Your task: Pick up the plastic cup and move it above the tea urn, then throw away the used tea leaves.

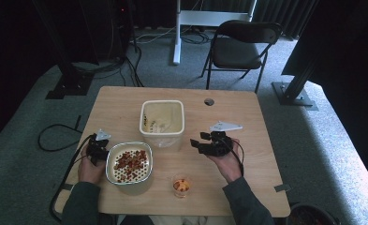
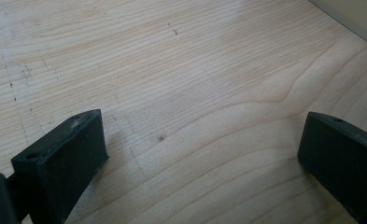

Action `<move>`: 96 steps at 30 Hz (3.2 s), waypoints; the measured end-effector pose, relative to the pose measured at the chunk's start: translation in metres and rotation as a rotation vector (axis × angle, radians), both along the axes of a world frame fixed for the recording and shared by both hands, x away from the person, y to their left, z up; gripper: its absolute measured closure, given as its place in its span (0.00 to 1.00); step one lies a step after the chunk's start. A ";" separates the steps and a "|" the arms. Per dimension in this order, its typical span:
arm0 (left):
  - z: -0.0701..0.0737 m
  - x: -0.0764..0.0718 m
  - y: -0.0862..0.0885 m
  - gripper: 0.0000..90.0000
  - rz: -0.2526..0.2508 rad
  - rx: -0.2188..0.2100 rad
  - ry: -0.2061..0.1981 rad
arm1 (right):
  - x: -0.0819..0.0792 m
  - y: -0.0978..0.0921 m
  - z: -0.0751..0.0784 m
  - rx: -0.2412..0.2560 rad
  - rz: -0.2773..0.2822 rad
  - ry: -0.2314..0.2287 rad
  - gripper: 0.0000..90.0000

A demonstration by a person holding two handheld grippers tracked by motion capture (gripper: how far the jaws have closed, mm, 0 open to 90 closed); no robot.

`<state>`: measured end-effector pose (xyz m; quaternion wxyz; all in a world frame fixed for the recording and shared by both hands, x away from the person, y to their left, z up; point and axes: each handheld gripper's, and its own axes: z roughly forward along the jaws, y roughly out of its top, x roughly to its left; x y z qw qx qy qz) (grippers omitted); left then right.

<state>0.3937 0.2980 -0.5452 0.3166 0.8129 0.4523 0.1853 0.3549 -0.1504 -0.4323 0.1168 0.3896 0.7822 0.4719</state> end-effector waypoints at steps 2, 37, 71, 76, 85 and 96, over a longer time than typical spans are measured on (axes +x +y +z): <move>0.000 0.000 0.000 0.02 0.000 0.000 -0.001 | -0.006 -0.003 -0.003 0.007 -0.001 -0.003 0.46; 0.000 0.000 0.000 0.02 0.004 -0.001 0.000 | -0.115 0.013 -0.055 -0.013 0.310 -0.141 0.18; 0.002 -0.012 0.003 0.25 0.068 -0.022 -0.041 | -0.068 0.050 -0.087 -0.043 0.235 -0.170 0.28; 0.002 -0.015 0.000 0.29 0.092 -0.028 -0.046 | -0.061 0.057 -0.088 -0.045 0.230 -0.178 0.25; 0.003 -0.018 0.002 0.27 0.095 -0.018 -0.031 | -0.055 0.063 -0.089 -0.031 0.217 -0.191 0.35; 0.044 -0.039 0.026 0.28 0.126 -0.195 -0.137 | -0.055 0.057 -0.072 -0.002 0.197 -0.196 0.38</move>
